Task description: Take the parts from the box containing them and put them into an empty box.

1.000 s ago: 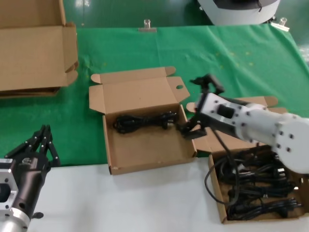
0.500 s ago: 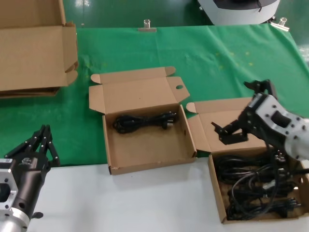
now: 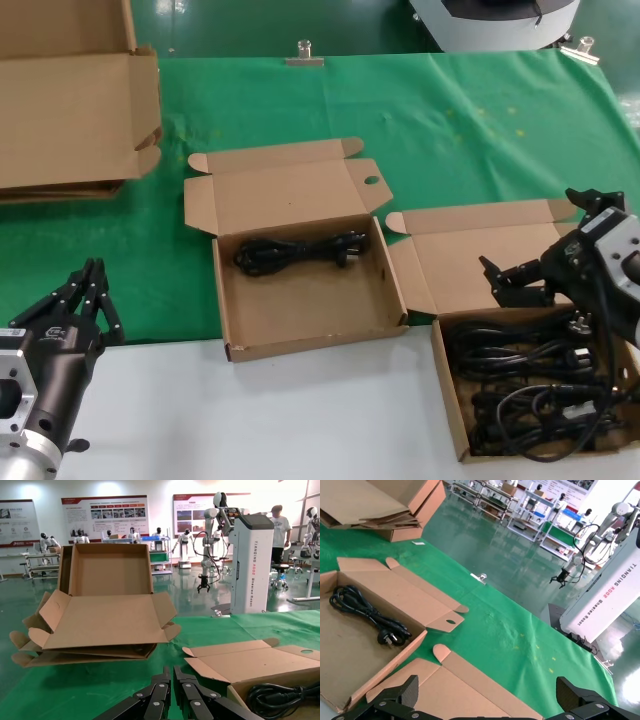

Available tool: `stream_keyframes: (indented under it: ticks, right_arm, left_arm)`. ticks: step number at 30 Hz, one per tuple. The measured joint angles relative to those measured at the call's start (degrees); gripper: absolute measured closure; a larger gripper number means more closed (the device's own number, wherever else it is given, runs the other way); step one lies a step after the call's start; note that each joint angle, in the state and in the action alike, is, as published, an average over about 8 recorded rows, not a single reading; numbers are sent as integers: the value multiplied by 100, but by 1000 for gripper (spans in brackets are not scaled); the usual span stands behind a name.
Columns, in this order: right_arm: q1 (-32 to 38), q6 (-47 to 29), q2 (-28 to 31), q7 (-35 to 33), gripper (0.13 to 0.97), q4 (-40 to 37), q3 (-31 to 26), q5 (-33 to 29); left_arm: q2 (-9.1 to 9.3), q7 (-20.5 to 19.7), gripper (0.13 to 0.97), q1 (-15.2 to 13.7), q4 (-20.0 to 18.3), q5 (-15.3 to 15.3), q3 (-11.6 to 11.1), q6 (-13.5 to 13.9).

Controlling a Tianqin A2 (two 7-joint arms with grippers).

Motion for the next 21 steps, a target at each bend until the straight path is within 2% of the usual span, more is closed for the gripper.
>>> stream_keyframes:
  ticks: [7,14,21]
  right_arm:
    - [-55,61,-16,-21,129,5,29,72]
    - [-194,299,-28,-213,129,-6,-8,432]
    - [-395,640,-45,-486,129,-22,-61,948]
  left_arm:
    - [0,0,918,0,0,0,0,0]
    - [0,0,896,0,0,0,0,0]
    - [0,0,813,0,0,0,0,0]
